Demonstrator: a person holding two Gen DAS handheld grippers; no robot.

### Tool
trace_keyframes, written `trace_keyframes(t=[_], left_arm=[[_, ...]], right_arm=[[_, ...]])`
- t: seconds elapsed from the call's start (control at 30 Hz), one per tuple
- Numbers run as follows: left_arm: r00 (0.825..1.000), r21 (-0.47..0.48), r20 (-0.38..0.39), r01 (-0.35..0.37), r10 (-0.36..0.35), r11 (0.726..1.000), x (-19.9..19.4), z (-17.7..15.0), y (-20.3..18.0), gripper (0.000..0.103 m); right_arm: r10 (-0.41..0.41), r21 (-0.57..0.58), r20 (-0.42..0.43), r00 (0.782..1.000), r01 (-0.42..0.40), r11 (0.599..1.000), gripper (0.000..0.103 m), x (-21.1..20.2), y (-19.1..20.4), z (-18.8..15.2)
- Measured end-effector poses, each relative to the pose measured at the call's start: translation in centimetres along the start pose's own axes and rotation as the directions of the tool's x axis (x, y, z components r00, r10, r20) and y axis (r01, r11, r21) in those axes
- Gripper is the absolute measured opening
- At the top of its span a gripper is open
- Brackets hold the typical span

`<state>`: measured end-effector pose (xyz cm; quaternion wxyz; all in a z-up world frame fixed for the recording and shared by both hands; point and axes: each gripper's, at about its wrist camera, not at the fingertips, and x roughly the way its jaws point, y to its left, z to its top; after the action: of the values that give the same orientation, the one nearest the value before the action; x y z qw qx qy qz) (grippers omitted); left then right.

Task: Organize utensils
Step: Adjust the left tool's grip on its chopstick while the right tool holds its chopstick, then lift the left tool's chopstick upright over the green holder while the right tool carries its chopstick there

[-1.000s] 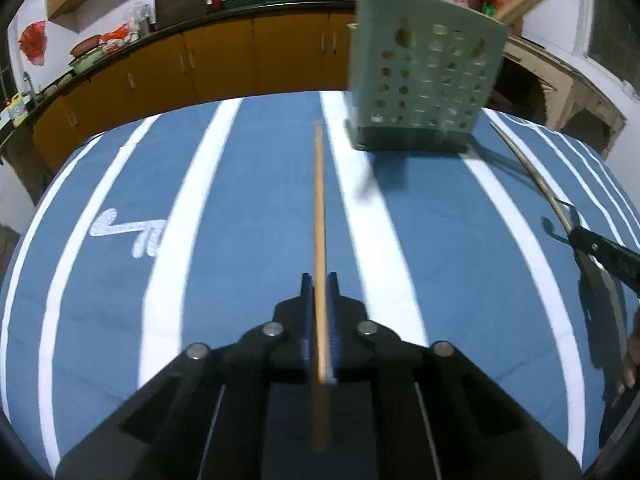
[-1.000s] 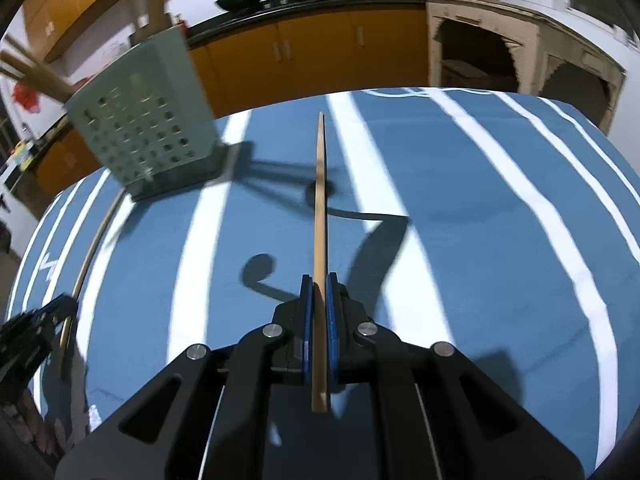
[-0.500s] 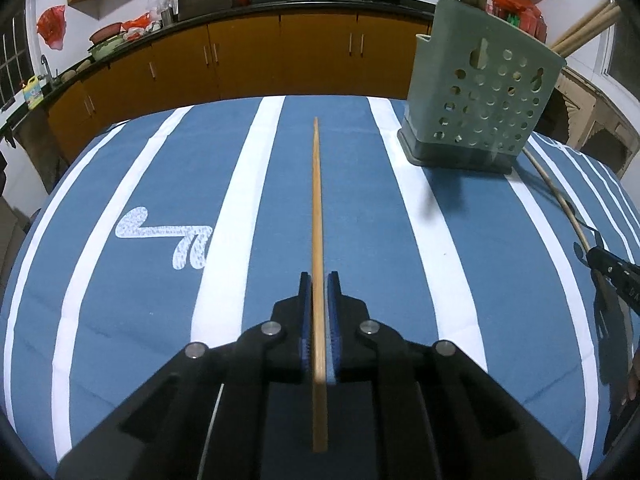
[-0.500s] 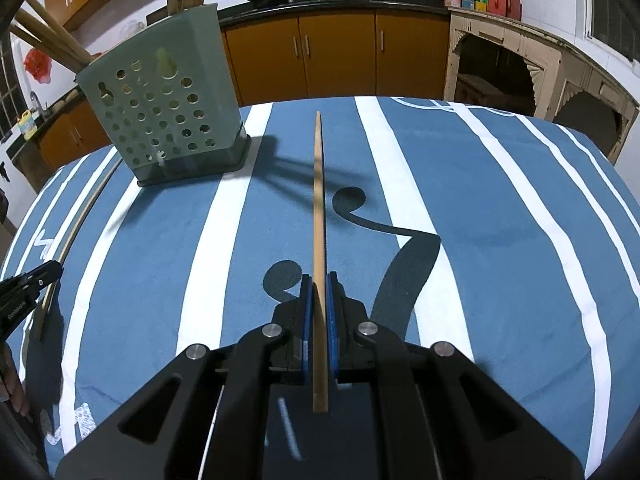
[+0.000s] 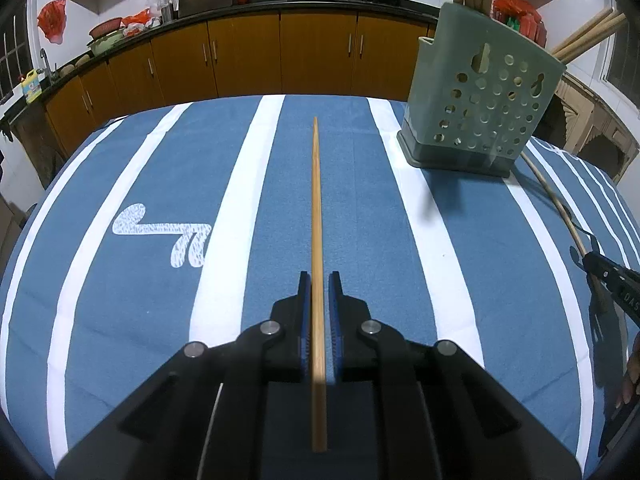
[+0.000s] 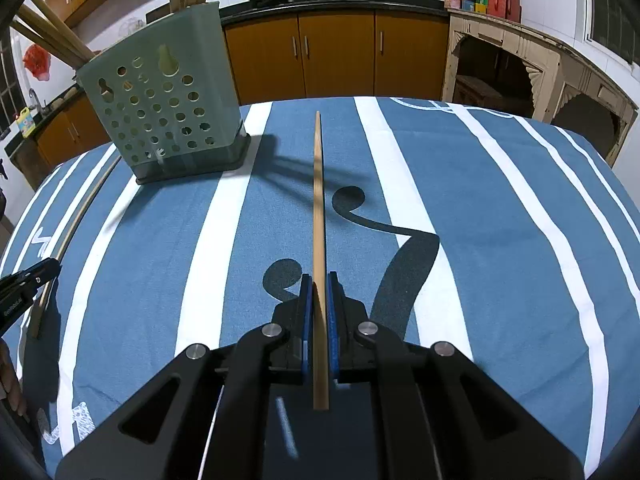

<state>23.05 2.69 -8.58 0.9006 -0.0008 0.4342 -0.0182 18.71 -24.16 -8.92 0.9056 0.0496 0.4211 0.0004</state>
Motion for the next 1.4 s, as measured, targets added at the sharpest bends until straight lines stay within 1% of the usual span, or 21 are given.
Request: trace_keyframes(t=[0.17,0.27,0.33,0.4,0.57,0.77,0.87,0.9,0.93,1.03,1.07,1.13,1.27,1.4], left_arm=[[1.000,-0.004,0.000,0.007,-0.007,1.000,0.0,0.0,0.0,0.012],[1.000,0.017,0.000,0.017,-0.017,1.000,0.0,0.0,-0.4,0.021],[1.000,0.041,-0.002,0.009,-0.009,0.999,0.0,0.0,-0.9,0.026],[1.000,0.052,-0.002,-0.001,0.001,0.999,0.1,-0.1,-1.0,0.026],[1.000,0.023,-0.002,0.018,-0.018,1.000,-0.1,-0.2,-0.5,0.026],[1.000,0.025,-0.002,-0.003,0.003,1.000,-0.2,-0.3,-0.6,0.026],[1.000,0.019,-0.001,-0.021,0.021,1.000,-0.3,-0.5,-0.6,0.019],[1.000,0.016,-0.001,-0.021,0.021,1.000,-0.3,-0.5,-0.6,0.012],[1.000,0.015,-0.001,-0.018,0.018,1.000,-0.3,-0.5,-0.5,0.008],[1.000,0.053,-0.007,-0.026,0.026,0.998,-0.5,-0.6,-0.8,0.007],[1.000,0.059,-0.012,-0.018,0.019,0.998,-0.7,-0.6,-0.8,0.007],[1.000,0.069,0.002,-0.007,0.007,0.998,-1.5,-0.7,-0.8,0.007],[0.998,0.094,0.053,0.010,-0.015,0.996,-3.7,-0.3,-0.9,0.007],[0.993,0.129,0.116,0.024,-0.039,0.991,-6.3,0.5,-1.3,0.007]], right_arm=[[0.004,0.002,0.000,1.000,-0.004,1.000,0.008,0.0,0.0,0.0],[0.008,0.008,0.000,1.000,-0.008,1.000,0.008,-0.2,-0.1,-0.3],[0.014,0.013,0.000,1.000,-0.014,1.000,0.008,-0.3,-0.2,-0.4],[0.023,0.020,0.000,1.000,-0.023,1.000,0.008,-0.4,-0.3,-0.5],[0.024,0.021,-0.001,1.000,-0.024,0.999,0.008,-0.4,-0.3,-0.5],[0.018,0.015,-0.001,1.000,-0.018,1.000,0.008,-0.4,-0.3,-0.6],[0.019,0.015,-0.001,1.000,-0.019,1.000,0.008,-0.4,-0.2,-0.6],[0.020,0.016,-0.001,1.000,-0.020,1.000,0.008,-0.4,-0.2,-0.6],[0.023,0.018,0.000,1.000,-0.023,1.000,0.008,-0.4,-0.3,-0.6],[0.034,0.007,0.006,0.999,-0.034,0.999,0.008,-0.7,-0.5,-0.7],[0.030,0.003,0.013,0.999,-0.030,1.000,0.008,-1.0,-0.6,-0.8],[0.031,0.004,0.048,0.998,-0.032,0.999,0.008,-2.1,-1.0,-0.9],[0.034,0.009,0.125,0.992,-0.035,0.999,0.007,-4.7,-1.6,-0.2],[0.026,-0.012,0.214,0.976,-0.024,1.000,0.007,-7.5,-1.7,0.8]])
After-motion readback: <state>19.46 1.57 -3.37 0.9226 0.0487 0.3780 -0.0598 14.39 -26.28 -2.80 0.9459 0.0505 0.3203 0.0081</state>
